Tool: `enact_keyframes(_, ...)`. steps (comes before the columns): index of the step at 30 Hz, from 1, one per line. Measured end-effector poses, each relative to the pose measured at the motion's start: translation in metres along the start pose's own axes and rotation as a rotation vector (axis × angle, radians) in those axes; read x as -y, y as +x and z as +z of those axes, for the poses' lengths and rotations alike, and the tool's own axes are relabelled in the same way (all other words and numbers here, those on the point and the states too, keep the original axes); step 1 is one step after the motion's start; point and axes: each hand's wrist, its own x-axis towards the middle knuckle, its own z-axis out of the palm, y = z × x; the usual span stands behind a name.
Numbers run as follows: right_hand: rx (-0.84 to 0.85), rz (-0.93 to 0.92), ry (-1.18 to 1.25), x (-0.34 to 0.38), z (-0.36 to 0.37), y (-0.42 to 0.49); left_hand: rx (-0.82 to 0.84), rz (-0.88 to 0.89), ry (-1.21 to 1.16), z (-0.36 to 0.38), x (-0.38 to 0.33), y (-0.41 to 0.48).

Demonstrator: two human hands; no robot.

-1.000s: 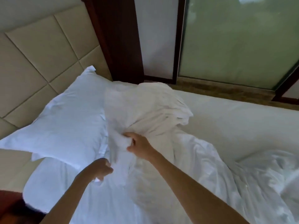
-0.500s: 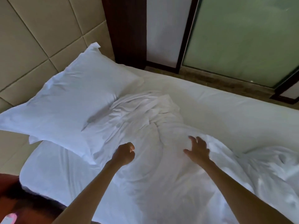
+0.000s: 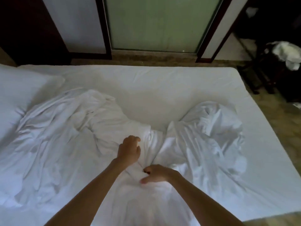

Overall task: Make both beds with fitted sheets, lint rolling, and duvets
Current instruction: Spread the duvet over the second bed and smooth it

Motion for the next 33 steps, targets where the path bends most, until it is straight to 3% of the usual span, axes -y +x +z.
enact_keyframes(2, -0.184, -0.050, 0.158, -0.022, -0.030, -0.007, 0.137, 0.046, 0.198, 0.015, -0.025, 0.015)
enact_keyframes(5, -0.629, 0.011, -0.112, -0.079, -0.081, -0.012, 0.268, -0.055, 0.516, 0.040, -0.034, 0.032)
enact_keyframes(6, -0.635, 0.067, -0.180, -0.103, -0.094, -0.012, 0.267, -0.076, 0.614, 0.047, -0.034, 0.031)
enact_keyframes(8, -0.487, 0.149, -0.169, -0.140, -0.110, -0.013, 0.242, -0.033, 0.734, 0.060, -0.035, 0.023)
enact_keyframes(10, -0.382, 0.138, -0.132, -0.163, -0.111, -0.012, 0.243, -0.018, 0.747, 0.068, -0.038, 0.010)
enact_keyframes(12, -0.408, 0.076, -0.131, -0.170, -0.108, -0.008, 0.300, -0.044, 0.699, 0.073, -0.042, -0.006)
enact_keyframes(17, -0.541, -0.049, -0.160, -0.144, -0.118, 0.011, 0.743, -0.149, 0.433, 0.090, -0.053, -0.073)
enact_keyframes(21, -0.359, -0.151, -0.282, -0.114, -0.113, 0.033, 1.002, -0.130, 0.293, 0.103, -0.062, -0.108)
enact_keyframes(24, -0.027, -0.063, -0.355, -0.121, -0.074, 0.035, 1.143, -0.168, 0.217, 0.095, -0.065, -0.097)
enact_keyframes(27, 0.239, 0.053, -0.470, -0.140, -0.046, 0.019, 1.275, -0.302, -0.069, 0.056, -0.071, -0.054)
enact_keyframes(28, 0.320, 0.099, -0.486, -0.141, -0.045, 0.010, 1.213, -0.305, -0.215, 0.040, -0.074, -0.033)
enact_keyframes(30, 0.462, 0.171, -0.443, -0.140, -0.049, 0.000, 0.831, -0.238, -0.525, 0.008, -0.082, 0.009)
enact_keyframes(31, 0.492, 0.189, -0.410, -0.138, -0.053, -0.002, 0.561, -0.158, -0.565, -0.005, -0.084, 0.033)
enact_keyframes(33, 0.524, 0.234, -0.393, -0.134, -0.068, 0.005, 0.153, -0.026, -0.363, -0.019, -0.078, 0.078)
